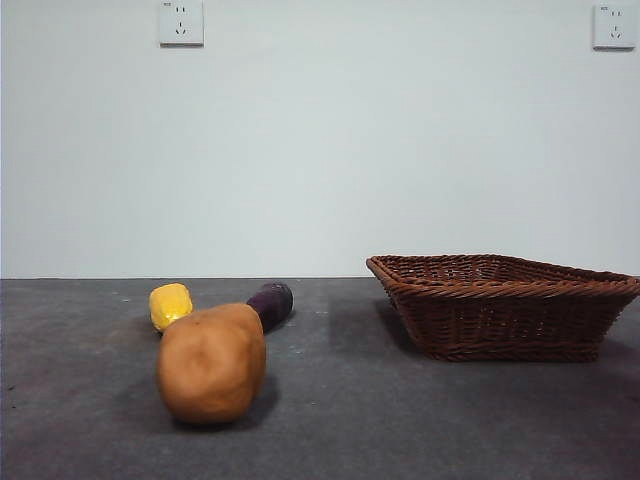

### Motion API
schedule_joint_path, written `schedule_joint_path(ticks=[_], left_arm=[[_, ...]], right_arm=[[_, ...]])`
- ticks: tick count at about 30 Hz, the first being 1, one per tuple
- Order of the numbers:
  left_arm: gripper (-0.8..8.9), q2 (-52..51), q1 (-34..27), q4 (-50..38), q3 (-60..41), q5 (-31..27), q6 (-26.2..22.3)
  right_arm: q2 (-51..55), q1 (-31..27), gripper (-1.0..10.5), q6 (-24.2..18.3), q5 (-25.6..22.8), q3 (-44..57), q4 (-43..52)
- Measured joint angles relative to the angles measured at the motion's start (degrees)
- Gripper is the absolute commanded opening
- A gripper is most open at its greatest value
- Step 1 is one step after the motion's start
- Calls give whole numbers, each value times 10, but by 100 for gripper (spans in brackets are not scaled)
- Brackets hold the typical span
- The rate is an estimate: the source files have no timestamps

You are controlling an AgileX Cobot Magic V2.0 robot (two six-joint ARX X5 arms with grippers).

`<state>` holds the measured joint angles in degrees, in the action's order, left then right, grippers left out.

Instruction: Help me put the vegetables on the table into the basket

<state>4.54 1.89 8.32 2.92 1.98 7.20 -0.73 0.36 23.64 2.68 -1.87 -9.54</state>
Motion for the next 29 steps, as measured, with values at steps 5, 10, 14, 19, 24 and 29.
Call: schedule_joint_path(ticks=[5,10,14,19,24,29], left_arm=[[-6,44,0,-2,60,13,26],[-6,140,0,-1,127,44,47],[-5,235,0,27,192,91,55],[-4,369,0,86,283,144,59],[-4,481,0,141,360,187,60],[-4,579,0,210,441,276,59]], right_arm=[[-31,0,-9,28,3,-45,-2],[-107,0,-9,39,4,-116,-7],[-191,0,-8,41,9,-172,-42],[-313,0,0,40,40,-250,-116],[-413,0,0,44,47,-323,-196],[-530,0,2,25,151,-405,-239]])
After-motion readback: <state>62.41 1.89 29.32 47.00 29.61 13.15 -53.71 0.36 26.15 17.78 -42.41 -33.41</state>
